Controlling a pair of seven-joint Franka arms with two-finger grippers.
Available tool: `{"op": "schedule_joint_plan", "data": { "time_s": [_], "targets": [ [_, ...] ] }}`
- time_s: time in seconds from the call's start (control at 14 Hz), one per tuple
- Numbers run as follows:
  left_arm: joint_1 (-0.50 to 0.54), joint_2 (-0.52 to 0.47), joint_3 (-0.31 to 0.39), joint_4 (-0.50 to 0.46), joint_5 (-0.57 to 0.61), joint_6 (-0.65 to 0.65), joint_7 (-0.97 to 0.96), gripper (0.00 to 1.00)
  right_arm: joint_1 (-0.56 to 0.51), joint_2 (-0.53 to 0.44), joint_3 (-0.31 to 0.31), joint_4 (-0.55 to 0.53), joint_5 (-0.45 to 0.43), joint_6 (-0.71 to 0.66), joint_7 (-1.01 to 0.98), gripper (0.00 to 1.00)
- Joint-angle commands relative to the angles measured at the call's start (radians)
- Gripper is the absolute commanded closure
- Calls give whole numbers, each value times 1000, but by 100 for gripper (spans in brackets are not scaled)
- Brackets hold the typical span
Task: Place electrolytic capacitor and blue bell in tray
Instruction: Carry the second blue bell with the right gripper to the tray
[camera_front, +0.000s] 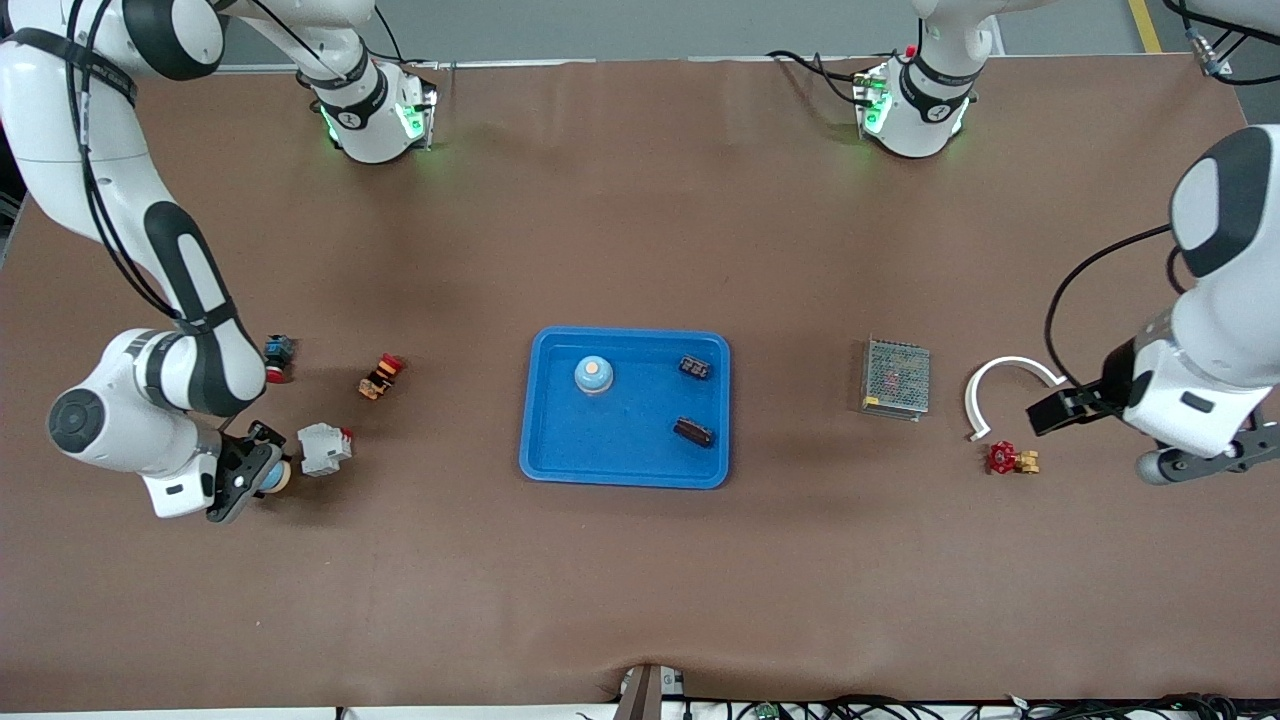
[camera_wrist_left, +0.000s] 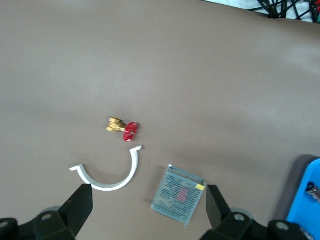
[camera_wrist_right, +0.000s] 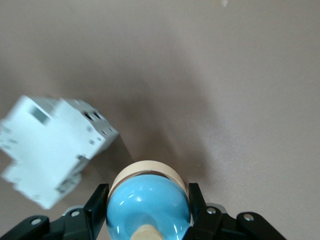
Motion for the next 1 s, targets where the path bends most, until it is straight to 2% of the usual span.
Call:
{"op": "schedule_joint_plan", "data": {
  "time_s": [0.0, 0.21, 0.43, 0.93],
  "targets": [
    [33, -61, -4, -28, -15, -37, 53, 0, 17, -45, 14, 95, 41, -158, 121, 60],
    [37, -88, -1, -28, -18, -68, 150, 0, 86, -101, 11, 159, 35, -292, 338, 60],
    [35, -133, -4, -28, -20, -103, 185, 0, 184, -161, 11, 160, 31, -370, 627, 60],
    [26, -228, -20, -31, -20, -224, 204, 0, 458, -181, 13, 160, 40, -369, 1311, 59]
  ]
}}
